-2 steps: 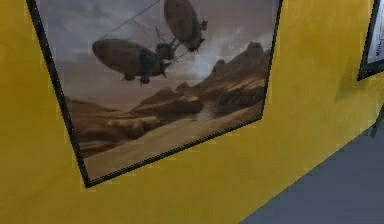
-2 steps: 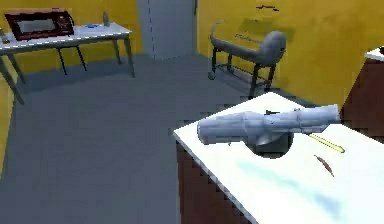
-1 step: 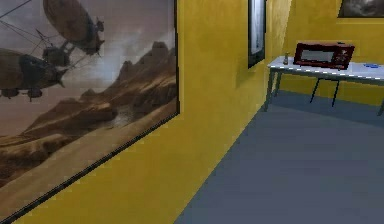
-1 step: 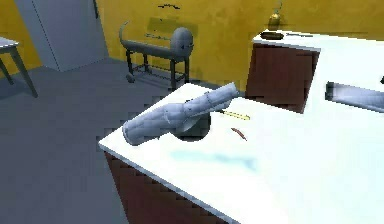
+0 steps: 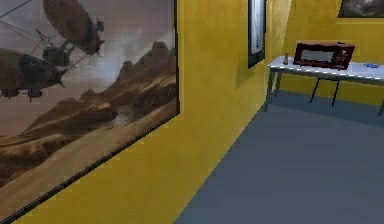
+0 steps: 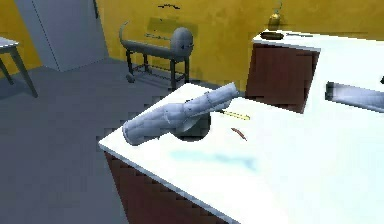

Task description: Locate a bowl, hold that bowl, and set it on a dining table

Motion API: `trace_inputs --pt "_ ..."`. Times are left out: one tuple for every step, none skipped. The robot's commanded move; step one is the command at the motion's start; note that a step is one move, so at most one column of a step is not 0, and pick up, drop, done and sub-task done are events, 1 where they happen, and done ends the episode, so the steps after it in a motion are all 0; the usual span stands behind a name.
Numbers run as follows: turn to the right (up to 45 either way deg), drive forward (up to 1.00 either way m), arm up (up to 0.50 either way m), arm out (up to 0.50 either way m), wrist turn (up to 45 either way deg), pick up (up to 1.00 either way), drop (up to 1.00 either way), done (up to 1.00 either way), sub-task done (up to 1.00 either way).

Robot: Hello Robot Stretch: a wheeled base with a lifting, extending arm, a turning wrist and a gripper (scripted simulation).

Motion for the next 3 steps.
trace_inputs --pt "0.0 0.00 0.38 0.00 0.0 0.00 0.00 0.00 0.00" --pt "0.0 0.00 0.00 0.22 0.0 0.00 0.00 0.00 0.00" --pt "0.0 0.00 0.00 0.00 45.0 0.00 0.00 0.00 0.00"
